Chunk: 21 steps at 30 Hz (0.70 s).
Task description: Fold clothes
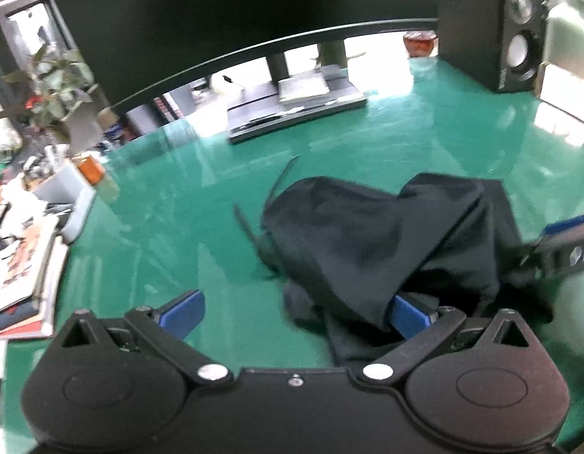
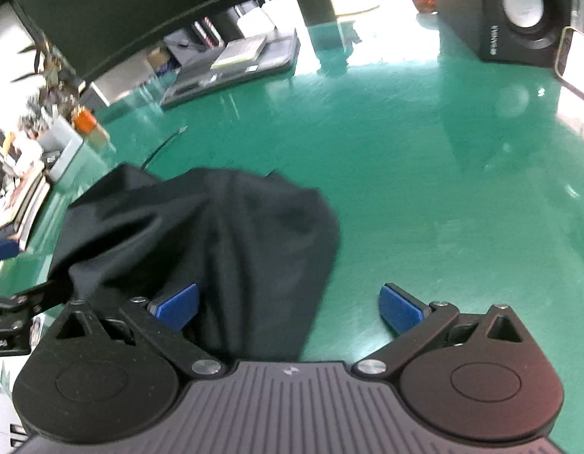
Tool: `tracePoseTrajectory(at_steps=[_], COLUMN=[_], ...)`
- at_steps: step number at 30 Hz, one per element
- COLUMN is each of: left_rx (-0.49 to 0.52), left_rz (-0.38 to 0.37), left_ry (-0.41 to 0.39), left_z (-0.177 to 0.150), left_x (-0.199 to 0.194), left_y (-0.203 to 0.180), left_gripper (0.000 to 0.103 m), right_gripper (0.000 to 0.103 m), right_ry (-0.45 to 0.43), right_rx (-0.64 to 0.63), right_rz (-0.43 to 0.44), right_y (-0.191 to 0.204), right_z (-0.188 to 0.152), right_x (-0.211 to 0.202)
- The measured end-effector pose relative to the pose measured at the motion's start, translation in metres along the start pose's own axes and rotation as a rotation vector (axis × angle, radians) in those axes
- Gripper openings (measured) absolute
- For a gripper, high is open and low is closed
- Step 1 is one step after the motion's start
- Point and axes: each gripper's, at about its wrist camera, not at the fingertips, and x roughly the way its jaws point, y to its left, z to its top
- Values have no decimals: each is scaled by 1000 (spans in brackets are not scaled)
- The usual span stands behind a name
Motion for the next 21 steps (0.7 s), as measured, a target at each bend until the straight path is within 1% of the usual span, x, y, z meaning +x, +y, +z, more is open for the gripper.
tracePoseTrajectory(at_steps=[1,2,3,4,5,6,8,10,11,13,14,16,17,18,19,20,21], left_rx=[10,23,35,49,44,17,-33,-54,-57,-68,-77,-140,-158,-193,-225,-255,-294], left_rz=[-23,-44,-66,-90,-109,-126,-159,-193,-203,-218,-218,-175,-160,-124,-93,-65,-36], left_ry=[-9,-20,-30,-46,-40,-33,-30,-68,-89,-136,-149,-184,-189,-184,-169,-151,-124], left_z=[2,4,5,10,16,21,29,34,35,39,40,44,45,46,46,45,42], left_x=[2,5,7,9,12,15,18,13,10,2,1,-1,0,4,9,14,21], left_y=[0,0,-1,0,2,8,19,28,31,37,39,53,58,67,76,84,97], left_gripper=[102,95,83,45,19,15,11,11,11,11,11,11,11,11,11,11,11], right_gripper=[87,73,25,7,6,6,6,5,5,5,5,7,9,32,78,94,99], right_ry=[3,-2,-5,12,9,-32,-94,-161,-177,-243,-262,-357,-383,-431,-445,-444,-437], right_rx=[-24,-37,-55,-25,2,44,47,38,33,6,0,-1,5,24,47,65,79], right_rz=[-2,-8,-7,17,27,36,26,19,17,2,3,47,57,63,54,44,35], right_y=[7,11,17,17,15,13,14,18,19,28,30,36,35,35,33,31,26], right_z=[-1,-2,-1,3,5,10,16,26,30,44,48,64,69,77,85,89,89], right_x=[1,1,1,2,1,-6,-17,-34,-37,-50,-53,-64,-64,-65,-64,-62,-60])
